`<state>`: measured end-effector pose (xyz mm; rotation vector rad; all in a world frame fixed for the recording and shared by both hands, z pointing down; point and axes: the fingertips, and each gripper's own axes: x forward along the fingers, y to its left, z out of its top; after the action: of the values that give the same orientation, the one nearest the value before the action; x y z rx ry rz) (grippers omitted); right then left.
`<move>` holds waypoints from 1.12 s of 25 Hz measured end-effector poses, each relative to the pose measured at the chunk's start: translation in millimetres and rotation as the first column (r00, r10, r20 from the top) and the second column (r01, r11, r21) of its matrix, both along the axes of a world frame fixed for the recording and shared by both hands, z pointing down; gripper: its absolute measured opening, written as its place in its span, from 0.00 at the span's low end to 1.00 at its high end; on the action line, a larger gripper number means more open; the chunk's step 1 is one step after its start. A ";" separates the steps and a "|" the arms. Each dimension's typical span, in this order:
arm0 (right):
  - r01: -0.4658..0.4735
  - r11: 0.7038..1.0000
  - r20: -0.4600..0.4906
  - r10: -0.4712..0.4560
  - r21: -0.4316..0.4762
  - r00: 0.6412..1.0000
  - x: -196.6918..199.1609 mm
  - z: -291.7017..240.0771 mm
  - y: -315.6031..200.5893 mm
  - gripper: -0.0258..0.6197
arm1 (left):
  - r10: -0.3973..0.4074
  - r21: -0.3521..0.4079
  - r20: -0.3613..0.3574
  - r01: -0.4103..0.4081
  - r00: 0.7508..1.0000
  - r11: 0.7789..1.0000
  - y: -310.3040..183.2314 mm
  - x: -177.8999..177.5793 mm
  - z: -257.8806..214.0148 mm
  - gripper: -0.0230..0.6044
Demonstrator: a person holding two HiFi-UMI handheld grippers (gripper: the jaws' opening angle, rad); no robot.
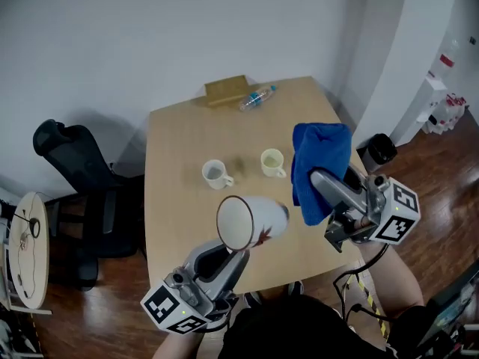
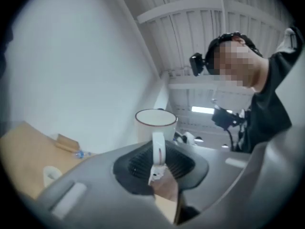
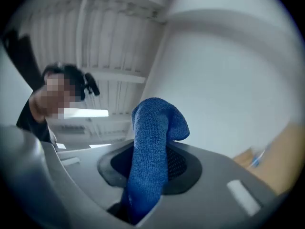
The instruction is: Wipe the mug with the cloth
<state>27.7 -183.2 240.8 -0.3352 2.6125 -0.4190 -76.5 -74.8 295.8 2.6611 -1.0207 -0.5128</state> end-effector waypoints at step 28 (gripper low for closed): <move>0.025 0.899 -0.411 0.175 0.436 0.895 -65.2 12.9 77.5 0.23 | 0.049 -0.029 -0.045 -0.050 0.998 0.998 0.1 -15.4 0.9 0.14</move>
<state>-37.5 -105.7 253.7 -0.4167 3.0159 0.3132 -91.9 -74.7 296.8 2.6293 -0.9398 -0.5393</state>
